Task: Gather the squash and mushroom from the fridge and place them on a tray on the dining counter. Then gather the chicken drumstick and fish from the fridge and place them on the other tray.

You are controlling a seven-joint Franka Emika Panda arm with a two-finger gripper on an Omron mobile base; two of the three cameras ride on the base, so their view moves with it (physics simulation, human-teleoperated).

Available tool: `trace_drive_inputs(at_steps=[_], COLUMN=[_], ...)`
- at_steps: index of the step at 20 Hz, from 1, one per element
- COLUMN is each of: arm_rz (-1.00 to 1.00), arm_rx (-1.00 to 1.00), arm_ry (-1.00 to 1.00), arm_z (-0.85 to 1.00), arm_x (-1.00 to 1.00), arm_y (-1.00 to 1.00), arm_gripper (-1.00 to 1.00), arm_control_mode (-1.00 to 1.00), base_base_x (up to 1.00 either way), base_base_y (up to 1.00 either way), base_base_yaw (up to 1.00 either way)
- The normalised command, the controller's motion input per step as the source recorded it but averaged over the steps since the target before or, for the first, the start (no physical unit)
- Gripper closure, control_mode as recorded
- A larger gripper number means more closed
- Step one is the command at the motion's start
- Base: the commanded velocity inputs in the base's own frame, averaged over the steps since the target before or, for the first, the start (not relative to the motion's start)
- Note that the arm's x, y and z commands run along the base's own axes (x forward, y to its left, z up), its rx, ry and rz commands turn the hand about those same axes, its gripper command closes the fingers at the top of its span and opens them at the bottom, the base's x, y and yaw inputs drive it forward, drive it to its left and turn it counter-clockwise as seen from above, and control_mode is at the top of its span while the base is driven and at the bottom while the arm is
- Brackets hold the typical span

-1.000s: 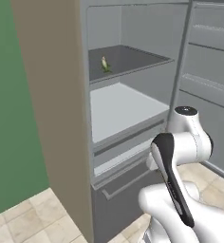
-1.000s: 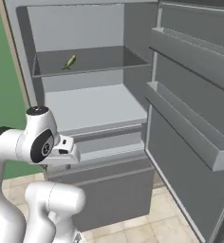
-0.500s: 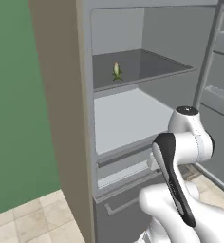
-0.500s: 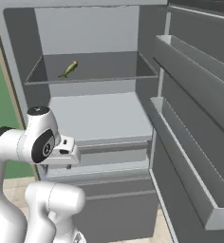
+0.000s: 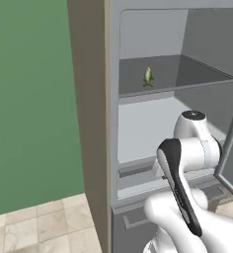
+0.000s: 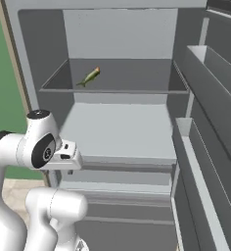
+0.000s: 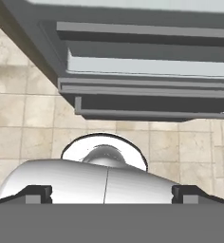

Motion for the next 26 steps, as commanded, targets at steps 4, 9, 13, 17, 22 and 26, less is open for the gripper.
trace_drive_inputs(at_steps=[4, 9, 13, 17, 22, 26], arm_rz=[0.0, 0.15, 0.19, 0.12, 0.01, 0.0], arm_rx=[0.0, 0.02, 0.0, -0.02, -0.08, -0.01], arm_ry=[0.0, -0.01, -0.06, -0.15, -0.14, -0.07], arm_z=[0.0, 0.1, 0.4, 0.68, 0.74, 0.96], arm_x=[0.0, 0.21, 0.19, 0.05, 0.02, 0.01], arm_y=[0.0, -0.32, -0.48, -0.23, 0.0, 0.0], arm_gripper=[-1.0, -1.0, -1.0, -1.0, -1.0, -1.0], arm_control_mode=[1.0, -1.0, -1.0, -1.0, -1.0, -1.0], base_base_x=[0.33, 0.17, 0.0, 0.0, 0.0, 0.0], base_base_y=[-0.33, -0.13, 0.0, 0.0, 0.0, 0.0], base_base_yaw=[0.32, 0.12, 0.0, 0.0, 0.0, 0.0])
